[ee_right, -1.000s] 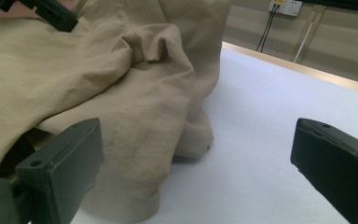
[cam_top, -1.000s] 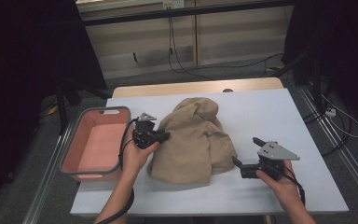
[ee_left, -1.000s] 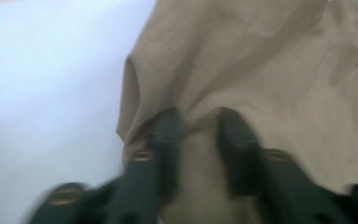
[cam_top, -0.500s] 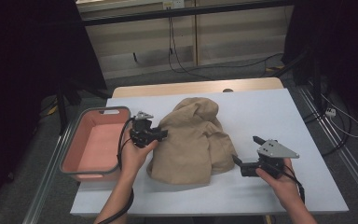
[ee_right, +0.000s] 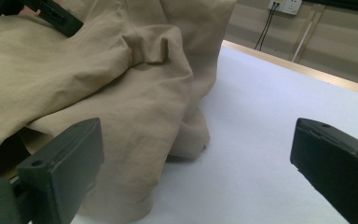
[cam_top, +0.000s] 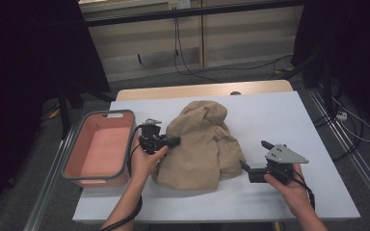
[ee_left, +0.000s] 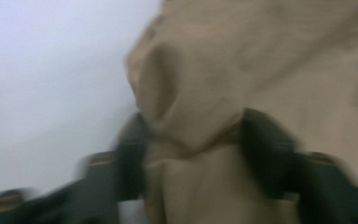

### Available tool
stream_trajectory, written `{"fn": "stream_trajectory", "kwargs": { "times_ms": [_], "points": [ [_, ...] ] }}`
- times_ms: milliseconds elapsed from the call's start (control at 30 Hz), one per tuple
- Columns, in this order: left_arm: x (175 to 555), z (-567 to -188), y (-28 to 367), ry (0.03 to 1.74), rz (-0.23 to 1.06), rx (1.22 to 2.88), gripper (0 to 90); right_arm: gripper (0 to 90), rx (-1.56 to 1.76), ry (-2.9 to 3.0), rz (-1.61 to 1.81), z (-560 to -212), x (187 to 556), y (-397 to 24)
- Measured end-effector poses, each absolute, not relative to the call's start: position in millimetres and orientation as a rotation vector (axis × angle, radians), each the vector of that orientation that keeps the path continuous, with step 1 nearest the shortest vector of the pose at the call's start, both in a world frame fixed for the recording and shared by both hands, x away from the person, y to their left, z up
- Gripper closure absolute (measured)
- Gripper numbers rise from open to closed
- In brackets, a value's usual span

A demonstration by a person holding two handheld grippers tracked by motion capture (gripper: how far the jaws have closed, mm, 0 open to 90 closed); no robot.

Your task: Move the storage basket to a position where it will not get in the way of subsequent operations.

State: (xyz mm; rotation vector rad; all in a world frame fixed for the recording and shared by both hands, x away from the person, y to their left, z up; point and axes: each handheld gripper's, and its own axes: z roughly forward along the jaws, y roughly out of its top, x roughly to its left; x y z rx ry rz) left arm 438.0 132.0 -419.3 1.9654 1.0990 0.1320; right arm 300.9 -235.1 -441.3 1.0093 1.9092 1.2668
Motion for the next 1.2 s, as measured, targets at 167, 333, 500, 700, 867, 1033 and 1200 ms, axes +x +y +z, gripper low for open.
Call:
{"fn": "stream_trajectory", "kwargs": {
  "times_ms": [167,333,500,700,867,1033,1200],
  "points": [
    [426.5,-410.1,112.8,1.042,0.087,1.986,83.5,2.3,1.015,1.908,1.262,-441.3,300.6,-236.9],
    [413.9,-406.1,90.8,0.962,0.095,2.022,85.2,2.3,1.011,1.909,1.257,-441.0,300.3,-237.1],
    [391.2,-408.3,53.0,0.829,0.069,2.090,85.8,2.3,1.011,1.905,1.252,-440.9,300.8,-238.3],
    [390.2,-414.2,46.7,0.804,0.111,2.125,83.8,2.3,1.007,1.910,1.236,-440.3,300.2,-236.6],
    [392.8,-408.9,57.4,0.818,0.100,2.113,77.4,2.3,0.999,1.926,1.217,-439.8,301.3,-234.6],
    [399.0,-395.8,75.6,0.843,0.124,2.079,49.9,2.7,1.008,1.917,1.214,-429.2,307.8,-228.7],
    [403.3,-386.3,94.8,0.873,0.156,2.039,39.1,3.2,1.028,1.918,1.201,-422.6,320.1,-219.9]
  ]
}}
